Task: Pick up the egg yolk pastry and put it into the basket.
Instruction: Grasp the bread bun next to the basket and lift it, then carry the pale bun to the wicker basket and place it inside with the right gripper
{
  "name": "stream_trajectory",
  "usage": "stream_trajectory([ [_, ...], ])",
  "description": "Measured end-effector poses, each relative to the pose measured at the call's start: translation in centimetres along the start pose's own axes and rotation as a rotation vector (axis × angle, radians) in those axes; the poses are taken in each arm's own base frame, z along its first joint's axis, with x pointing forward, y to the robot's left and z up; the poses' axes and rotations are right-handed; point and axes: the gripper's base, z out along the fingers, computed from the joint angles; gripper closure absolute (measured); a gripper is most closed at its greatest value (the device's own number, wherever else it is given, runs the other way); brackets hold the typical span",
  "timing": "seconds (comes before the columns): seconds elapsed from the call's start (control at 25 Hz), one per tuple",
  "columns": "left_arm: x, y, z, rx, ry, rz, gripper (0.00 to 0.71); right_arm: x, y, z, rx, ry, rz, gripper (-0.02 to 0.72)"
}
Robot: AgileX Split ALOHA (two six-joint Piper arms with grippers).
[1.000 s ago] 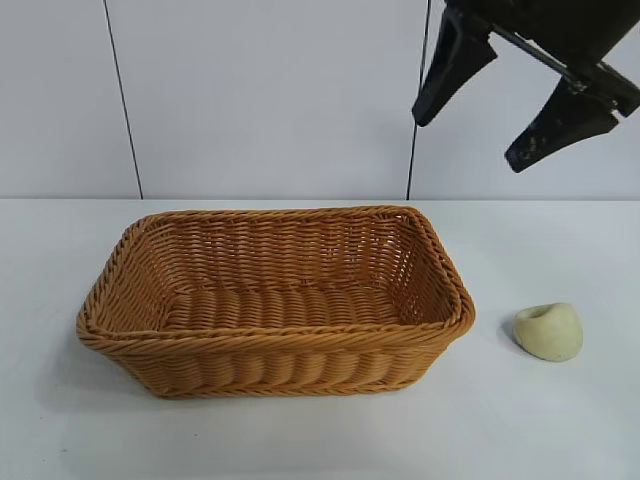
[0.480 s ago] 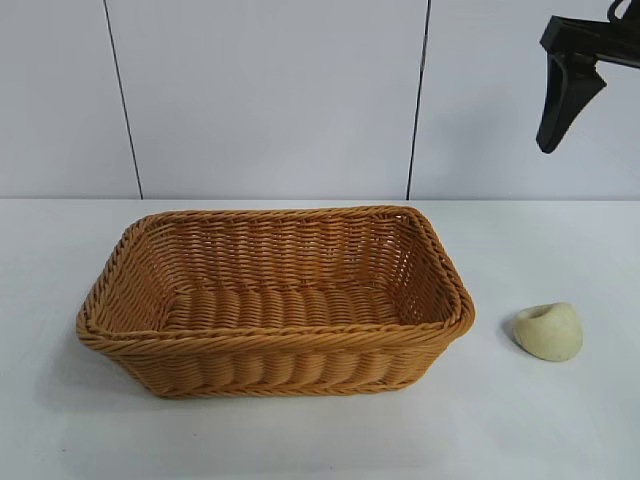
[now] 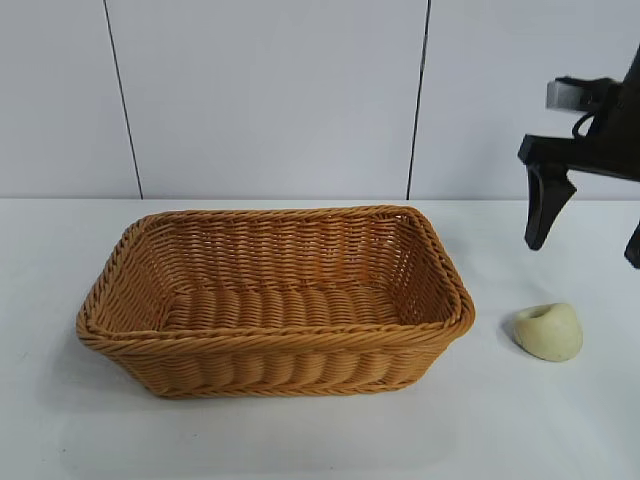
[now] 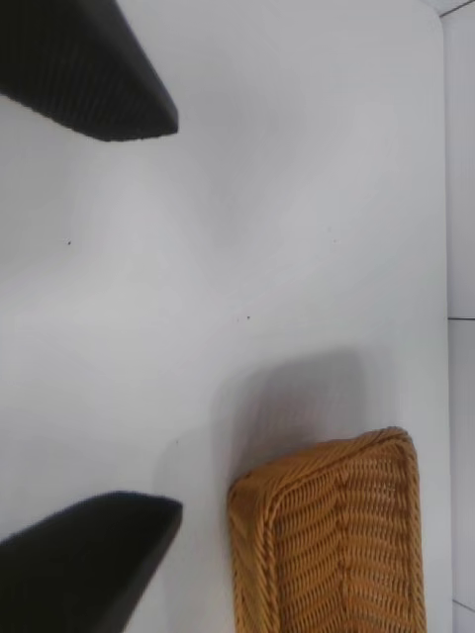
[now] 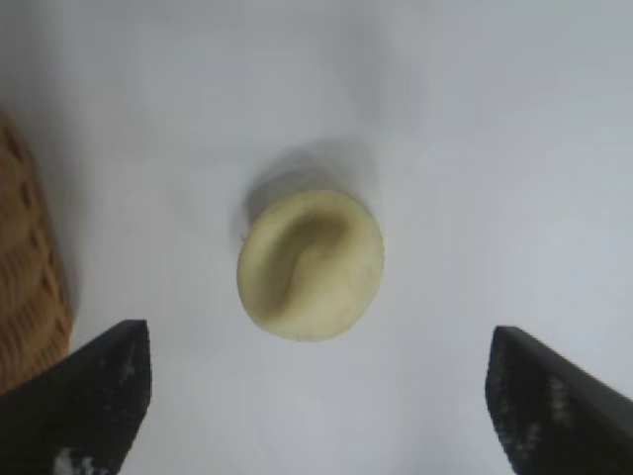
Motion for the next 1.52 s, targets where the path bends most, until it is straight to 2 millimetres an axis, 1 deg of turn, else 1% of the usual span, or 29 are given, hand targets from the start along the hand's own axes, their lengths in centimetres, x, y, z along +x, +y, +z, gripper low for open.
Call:
stream_trajectory([
  [0.04,0.0,0.0,0.0,0.0,0.0,0.0,0.018,-0.2,-0.1,1.1,-0.002,0.008,0.009,0.049],
  [0.12,0.0,0.0,0.0,0.0,0.0,0.0,0.018,-0.4,-0.2,2.0,-0.004,0.017,0.017,0.056],
  [0.2,0.0,0.0,0.0,0.0,0.0,0.0,0.018,-0.4,-0.3,2.5,-0.005,0.025,0.02,0.074],
  [0.24,0.0,0.0,0.0,0.0,0.0,0.0,0.018,-0.5,-0.2,2.5,-0.008,0.02,0.023,0.1],
  [0.36,0.0,0.0,0.0,0.0,0.0,0.0,0.018,-0.6,-0.1,2.5,-0.016,0.007,0.029,0.244],
  [0.44,0.0,0.0,0.0,0.0,0.0,0.0,0.018,-0.6,-0.1,2.5,-0.017,0.007,0.03,0.379],
  [0.56,0.0,0.0,0.0,0.0,0.0,0.0,0.018,-0.5,-0.1,2.5,-0.023,0.013,0.024,0.543],
  [0.6,0.0,0.0,0.0,0.0,0.0,0.0,0.018,-0.5,0.0,2.4,-0.026,0.017,0.018,0.567],
  [0.72,0.0,0.0,0.0,0.0,0.0,0.0,0.018,-0.6,0.2,1.4,-0.034,0.014,0.003,0.598],
  [0.8,0.0,0.0,0.0,0.0,0.0,0.006,0.018,-0.9,0.6,-0.2,-0.042,-0.013,-0.011,0.604],
  [0.92,0.0,0.0,0.0,0.0,0.0,0.006,0.018,-1.5,1.3,-3.9,-0.06,-0.078,-0.037,0.606],
  [1.0,0.0,0.0,0.0,0.0,0.0,0.006,0.018,-1.8,1.9,-6.9,-0.073,-0.123,-0.061,0.606],
  [1.12,0.0,0.0,0.0,0.0,0.0,0.006,0.018,-1.8,2.8,-10.6,-0.084,-0.173,-0.094,0.608],
  [1.16,0.0,0.0,0.0,0.0,0.0,0.006,0.018,-1.6,3.2,-11.4,-0.08,-0.178,-0.111,0.608],
  [1.24,0.0,0.0,0.0,0.0,0.0,0.006,0.018,-1.5,4.2,-12.3,-0.068,-0.191,-0.149,0.608],
  [1.32,0.0,0.0,0.0,0.0,0.0,0.006,0.018,-1.2,5.8,-12.7,-0.061,-0.202,-0.197,0.608],
  [1.4,0.0,0.0,0.0,0.0,0.0,0.006,0.018,-0.7,7.7,-12.7,-0.063,-0.202,-0.242,0.608],
  [1.52,0.0,0.0,0.0,0.0,0.0,0.006,0.018,0.6,11.0,-12.2,-0.071,-0.185,-0.31,0.608],
])
